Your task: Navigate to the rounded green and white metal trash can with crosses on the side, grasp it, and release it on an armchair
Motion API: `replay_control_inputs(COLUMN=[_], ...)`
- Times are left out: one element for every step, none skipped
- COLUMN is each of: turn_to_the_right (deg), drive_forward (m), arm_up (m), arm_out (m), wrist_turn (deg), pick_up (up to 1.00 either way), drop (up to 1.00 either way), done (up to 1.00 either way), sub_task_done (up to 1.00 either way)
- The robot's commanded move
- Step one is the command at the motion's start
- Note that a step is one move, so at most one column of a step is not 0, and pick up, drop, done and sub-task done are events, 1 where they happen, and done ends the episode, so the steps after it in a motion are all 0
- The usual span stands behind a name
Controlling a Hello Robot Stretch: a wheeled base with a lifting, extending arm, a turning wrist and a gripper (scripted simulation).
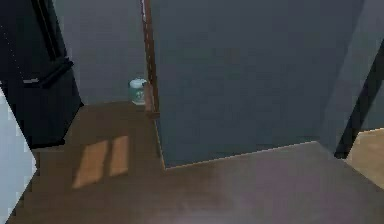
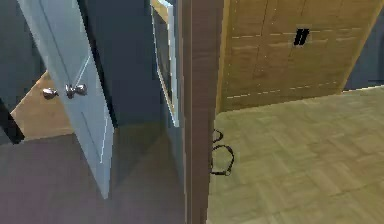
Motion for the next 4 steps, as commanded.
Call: replay_control_inputs(turn_to_the_right=[-30.0, 0.0, -6.0, 0.0], drive_forward=[0.0, 1.0, 0.0, 0.55], arm_up=[0.0, 0.0, 0.0, 0.0], arm_out=[0.0, 0.0, 0.0, 0.0], wrist_turn=[0.0, 0.0, 0.0, 0.0], pick_up=[0.0, 0.0, 0.0, 0.0], drop=[0.0, 0.0, 0.0, 0.0], done=[0.0, 0.0, 0.0, 0.0], sub_task_done=[0.0, 0.0, 0.0, 0.0])
